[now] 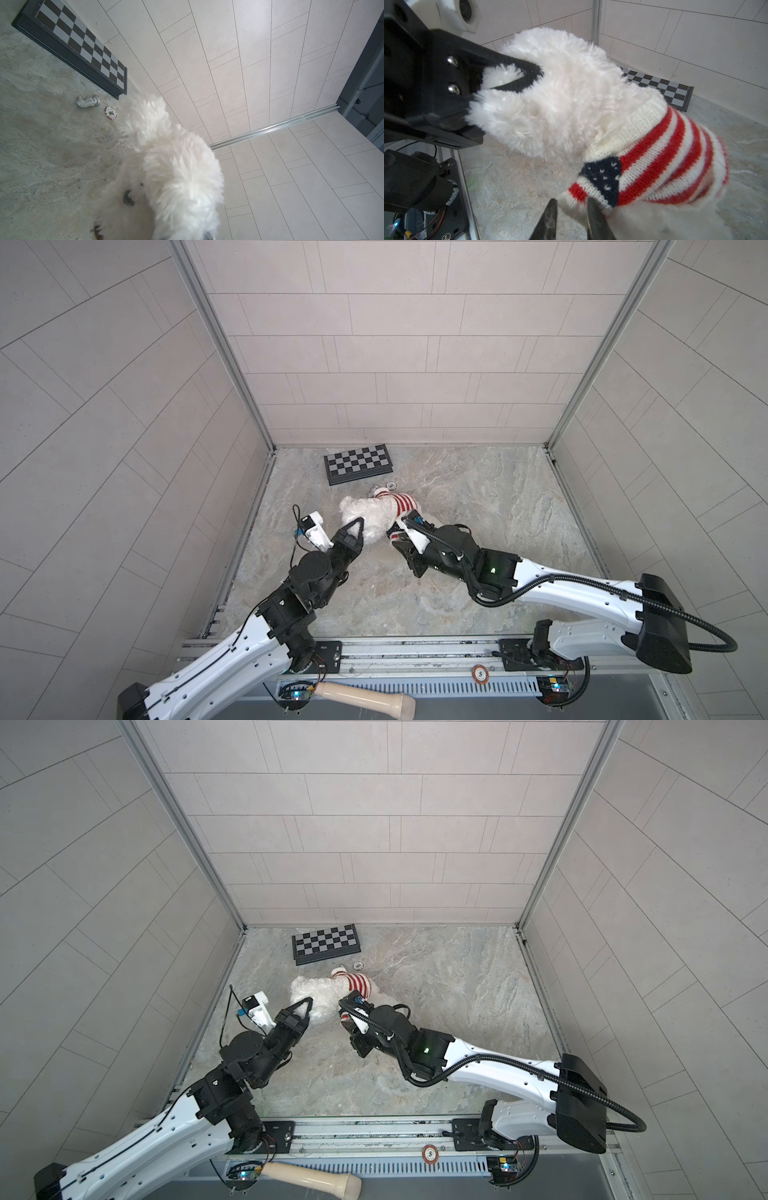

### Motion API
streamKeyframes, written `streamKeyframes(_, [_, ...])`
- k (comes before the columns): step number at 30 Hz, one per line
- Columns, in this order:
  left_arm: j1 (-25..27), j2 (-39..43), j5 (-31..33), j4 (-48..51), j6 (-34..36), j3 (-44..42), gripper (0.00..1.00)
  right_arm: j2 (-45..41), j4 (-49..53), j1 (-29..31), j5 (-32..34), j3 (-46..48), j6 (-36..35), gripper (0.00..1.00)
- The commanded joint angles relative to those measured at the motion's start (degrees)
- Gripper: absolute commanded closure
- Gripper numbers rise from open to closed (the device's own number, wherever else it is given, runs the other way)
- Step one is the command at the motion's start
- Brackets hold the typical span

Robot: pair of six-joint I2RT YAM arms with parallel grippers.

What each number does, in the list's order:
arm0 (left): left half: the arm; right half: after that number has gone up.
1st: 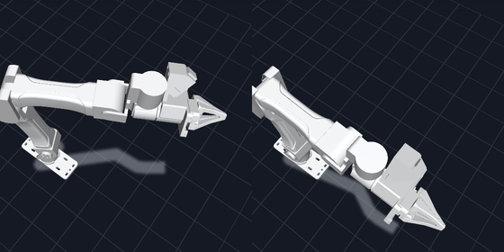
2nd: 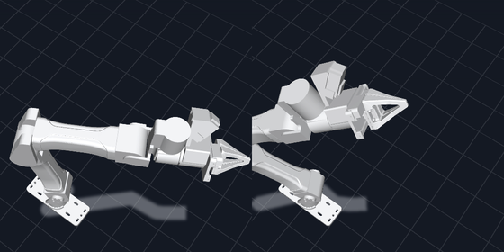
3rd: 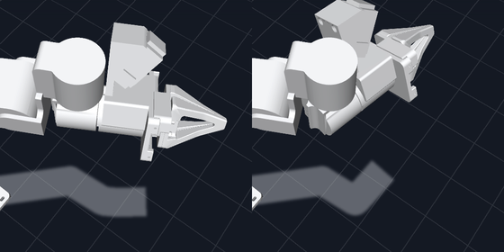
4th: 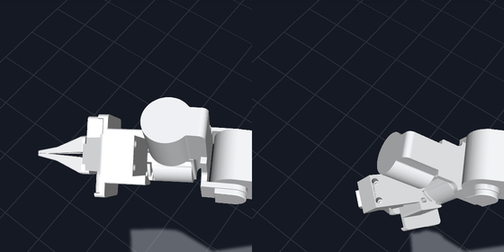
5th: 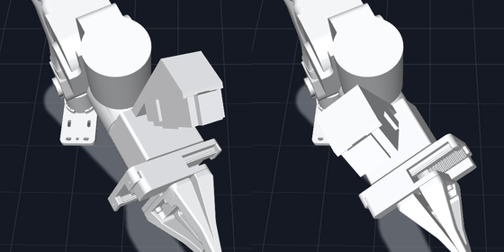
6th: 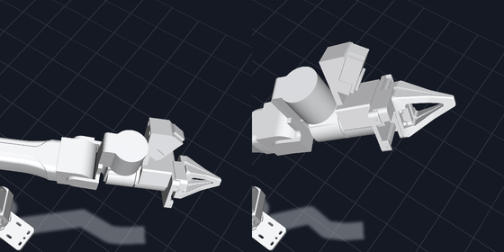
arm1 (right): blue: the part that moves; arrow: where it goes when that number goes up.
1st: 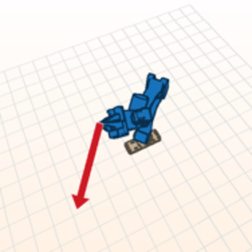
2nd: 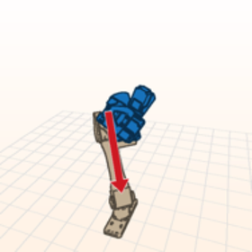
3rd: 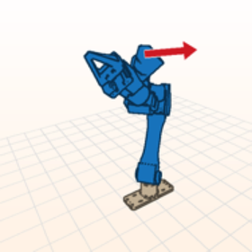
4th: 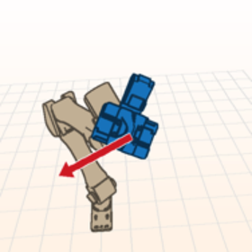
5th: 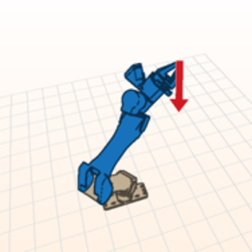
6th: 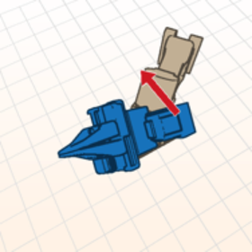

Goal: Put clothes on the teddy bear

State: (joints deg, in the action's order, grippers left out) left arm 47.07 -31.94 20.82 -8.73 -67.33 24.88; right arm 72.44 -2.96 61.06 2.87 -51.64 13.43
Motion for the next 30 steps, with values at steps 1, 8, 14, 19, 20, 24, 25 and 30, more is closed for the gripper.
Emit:
streamKeyframes(1, [0.2,0.6,-0.1,-4.4,-0.6,0.4,1.0,-1.5,-0.1,-0.1,1.8,-0.3,-1.6,0.66])
streamKeyframes(8, [0.2,0.1,0.0,-5.0,-1.1,0.1,1.0,-6.4,-0.7,0.2,5.1,4.1,-1.1,0.63])
streamKeyframes(14, [0.2,-1.6,-1.1,-6.5,-1.5,0.5,1.0,-3.4,-1.5,0.0,3.3,2.7,-1.6,0.66])
streamKeyframes(19, [0.2,-1.3,-1.0,-6.5,-1.5,0.5,1.0,-1.3,-1.7,-0.6,3.7,1.1,-1.4,0.69])
streamKeyframes(20, [0.2,-1.3,-1.0,-6.5,-1.5,0.5,1.0,-1.1,-1.7,-0.8,3.9,1.0,-1.3,0.7])
streamKeyframes(24, [0.3,-1.4,-1.2,-6.5,-1.6,0.4,1.0,-0.4,-1.8,-1.6,4.8,0.3,-0.5,0.78])
streamKeyframes(25, [0.3,-1.4,-1.3,-6.7,-1.6,0.3,1.0,-0.4,-2.0,-1.6,5.0,0.3,-0.6,0.81])
streamKeyframes(30, [0.7,-1.6,-0.8,-7.0,-1.8,0.1,1.0,-0.6,-2.8,-1.6,3.3,-0.9,-0.4,0.98])
